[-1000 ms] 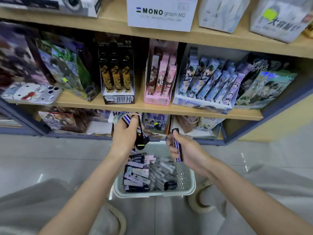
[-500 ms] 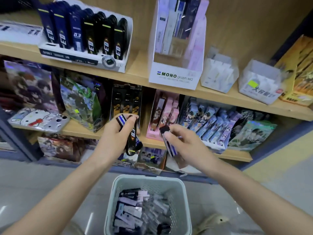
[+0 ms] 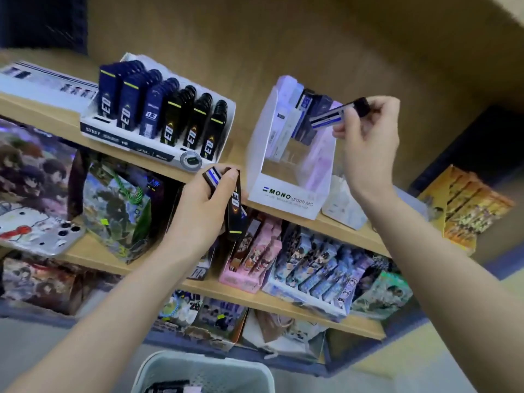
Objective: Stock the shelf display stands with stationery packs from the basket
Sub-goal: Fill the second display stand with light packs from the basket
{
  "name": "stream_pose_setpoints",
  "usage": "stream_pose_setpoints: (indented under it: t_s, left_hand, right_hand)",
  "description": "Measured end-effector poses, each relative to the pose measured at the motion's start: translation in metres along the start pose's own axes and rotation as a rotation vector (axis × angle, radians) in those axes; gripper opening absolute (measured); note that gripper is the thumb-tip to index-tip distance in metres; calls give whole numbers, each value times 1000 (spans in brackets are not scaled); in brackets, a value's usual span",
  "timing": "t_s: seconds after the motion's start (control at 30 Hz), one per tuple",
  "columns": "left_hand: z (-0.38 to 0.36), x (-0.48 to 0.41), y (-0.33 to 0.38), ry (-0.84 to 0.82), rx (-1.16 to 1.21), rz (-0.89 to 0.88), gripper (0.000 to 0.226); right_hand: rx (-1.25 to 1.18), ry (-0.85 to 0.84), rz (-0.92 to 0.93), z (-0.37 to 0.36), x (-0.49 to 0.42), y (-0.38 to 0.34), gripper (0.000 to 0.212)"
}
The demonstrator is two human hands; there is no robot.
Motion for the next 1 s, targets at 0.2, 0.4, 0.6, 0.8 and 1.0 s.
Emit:
stream_pose_setpoints:
  t_s: [0.2,0.4,0.6,0.8,1.0]
  left_hand:
    - [-11,-17,12,-21,62,-47,17]
    - [-13,-29,11,-25,82,-46,18]
    - [-14,-35,10,-5,160,-50,18]
    - [-12,-37,10,2,215,-31,18]
    - [-12,-37,9,24,205,-27,20]
  right_hand:
    - [98,-33,-23,-23,-45,15,10]
    - [287,-267,-40,-46,-67,29,10]
    - [567,-349,87,-50,-93,27,18]
    - [680,-481,115,-51,-100,26,17]
    - [687,-586,81,-56,-98,24,5]
Point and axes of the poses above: each hand's wrist, its own x-axis away from the middle knuckle, its own z-axis out of the back of the hand, y = z × x, the point moved 5 cm from there along -x, towards the middle knuckle, and after that the axes turned 2 degrees about -y, right-handed, at the moved point
